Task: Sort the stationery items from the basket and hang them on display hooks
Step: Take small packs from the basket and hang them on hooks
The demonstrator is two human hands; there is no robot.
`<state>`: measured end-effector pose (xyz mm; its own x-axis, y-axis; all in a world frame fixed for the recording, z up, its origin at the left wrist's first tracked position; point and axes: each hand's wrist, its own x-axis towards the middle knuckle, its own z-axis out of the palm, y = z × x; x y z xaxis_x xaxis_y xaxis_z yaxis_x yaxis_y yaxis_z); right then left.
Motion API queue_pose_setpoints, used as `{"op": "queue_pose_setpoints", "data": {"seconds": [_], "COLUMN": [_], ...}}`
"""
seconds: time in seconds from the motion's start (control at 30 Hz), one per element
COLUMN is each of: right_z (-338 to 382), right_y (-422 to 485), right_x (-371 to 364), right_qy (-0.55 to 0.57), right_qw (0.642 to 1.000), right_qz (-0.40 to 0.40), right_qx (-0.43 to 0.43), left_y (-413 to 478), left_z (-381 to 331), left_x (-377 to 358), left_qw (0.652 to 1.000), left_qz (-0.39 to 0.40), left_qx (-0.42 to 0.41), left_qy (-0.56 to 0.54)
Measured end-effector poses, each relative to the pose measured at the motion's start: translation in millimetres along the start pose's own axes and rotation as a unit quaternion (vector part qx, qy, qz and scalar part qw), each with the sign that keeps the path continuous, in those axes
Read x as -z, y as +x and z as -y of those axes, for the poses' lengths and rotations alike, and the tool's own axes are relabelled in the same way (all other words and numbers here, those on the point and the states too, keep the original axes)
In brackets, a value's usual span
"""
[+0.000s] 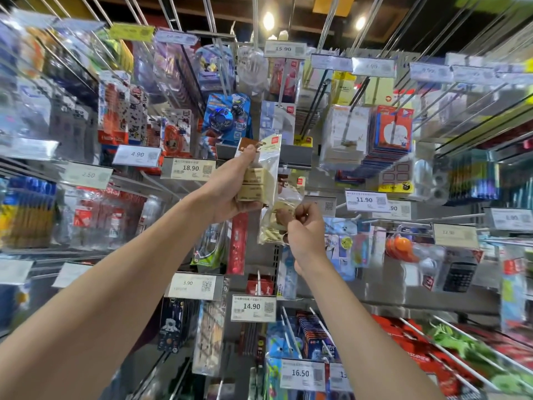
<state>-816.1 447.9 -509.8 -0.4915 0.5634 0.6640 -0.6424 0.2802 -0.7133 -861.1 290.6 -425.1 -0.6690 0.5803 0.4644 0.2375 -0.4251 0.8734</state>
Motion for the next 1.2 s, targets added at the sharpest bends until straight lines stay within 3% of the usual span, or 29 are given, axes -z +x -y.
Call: {"op": "queue_pose_setpoints", "data": {"seconds": [0.4,0.53,0.67,0.83,1.03,1.13,1.2], "right_z": [-9,-12,-22,-29,-39,-43,-34], "right_y": [-2,2,7,18,24,7,-9], "right_x": [-10,-12,-14,-15,-12,-9,-11], "right_qy": [0.016,-0.011,-0.083,-0.086,-0.164,-0.269,-0.233], "right_qw": [1.000,1.000,0.992,0.989,0.978,0.959,0.966], "right_qz": [0.009,-0.002,-0.048,-0.064,-0.052,-0.066,-0.108], "right_qx": [-0.008,-0.015,-0.079,-0.106,-0.117,-0.055,0.028], "left_y": [4,5,6,9,7,7,9], "left_z": [2,2,4,6,6,5,5], "left_x": [1,2,5,8,9,11,12], "left_qw": [0.999,0.999,0.999,0.998,0.995,0.992,0.991], "left_qz": [-0.021,-0.027,-0.022,-0.005,0.035,0.058,0.064], "left_qx": [-0.015,-0.017,-0.023,-0.037,-0.053,-0.062,-0.069], "left_qy": [0.038,0.036,0.044,0.052,0.070,0.090,0.100]}}
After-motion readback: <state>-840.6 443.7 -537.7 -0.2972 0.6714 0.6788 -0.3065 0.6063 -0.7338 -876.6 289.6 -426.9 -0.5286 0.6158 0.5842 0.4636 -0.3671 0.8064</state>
